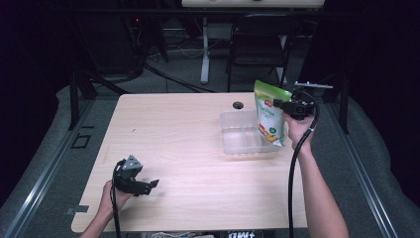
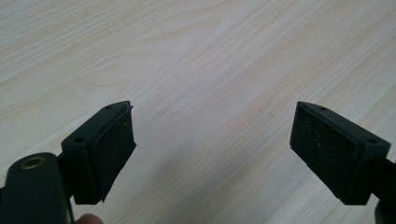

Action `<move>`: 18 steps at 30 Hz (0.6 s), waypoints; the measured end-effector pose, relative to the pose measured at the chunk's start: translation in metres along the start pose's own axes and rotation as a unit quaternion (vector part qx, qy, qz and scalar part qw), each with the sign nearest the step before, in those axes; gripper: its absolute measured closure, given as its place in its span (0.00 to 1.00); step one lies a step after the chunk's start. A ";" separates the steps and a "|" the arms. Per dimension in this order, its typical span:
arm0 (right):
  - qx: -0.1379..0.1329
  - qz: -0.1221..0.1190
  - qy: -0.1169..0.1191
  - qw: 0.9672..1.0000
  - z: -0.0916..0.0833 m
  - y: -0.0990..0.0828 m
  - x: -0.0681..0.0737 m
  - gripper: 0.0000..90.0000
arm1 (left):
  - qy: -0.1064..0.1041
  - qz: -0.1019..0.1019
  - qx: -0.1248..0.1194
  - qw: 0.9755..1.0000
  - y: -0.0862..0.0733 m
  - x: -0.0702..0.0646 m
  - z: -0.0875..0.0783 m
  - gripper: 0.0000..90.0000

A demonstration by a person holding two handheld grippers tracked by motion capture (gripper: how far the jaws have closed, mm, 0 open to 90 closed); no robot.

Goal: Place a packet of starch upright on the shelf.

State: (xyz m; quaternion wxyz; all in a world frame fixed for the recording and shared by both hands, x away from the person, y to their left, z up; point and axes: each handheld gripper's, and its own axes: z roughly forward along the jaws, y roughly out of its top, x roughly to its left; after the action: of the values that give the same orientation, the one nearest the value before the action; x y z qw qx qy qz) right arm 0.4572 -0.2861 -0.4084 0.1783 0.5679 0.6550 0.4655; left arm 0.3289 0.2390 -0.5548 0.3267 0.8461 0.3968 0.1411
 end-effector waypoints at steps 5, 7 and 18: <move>-0.041 0.000 -0.003 0.999 0.000 -0.005 0.001 1.00 | 0.000 0.002 0.001 1.000 0.000 0.000 0.001 0.15; -0.051 0.015 -0.004 0.999 0.005 -0.009 -0.002 1.00 | -0.001 0.002 0.001 1.000 0.000 0.000 0.001 0.15; -0.039 0.030 -0.023 0.999 0.024 -0.029 -0.001 1.00 | -0.002 0.000 0.001 1.000 -0.001 0.001 0.000 0.15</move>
State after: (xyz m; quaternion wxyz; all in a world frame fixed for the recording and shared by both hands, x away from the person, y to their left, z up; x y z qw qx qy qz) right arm 0.4590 -0.2755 -0.4439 0.2012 0.5906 0.6149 0.4823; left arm 0.3291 0.2400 -0.5552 0.3268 0.8467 0.3963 0.1390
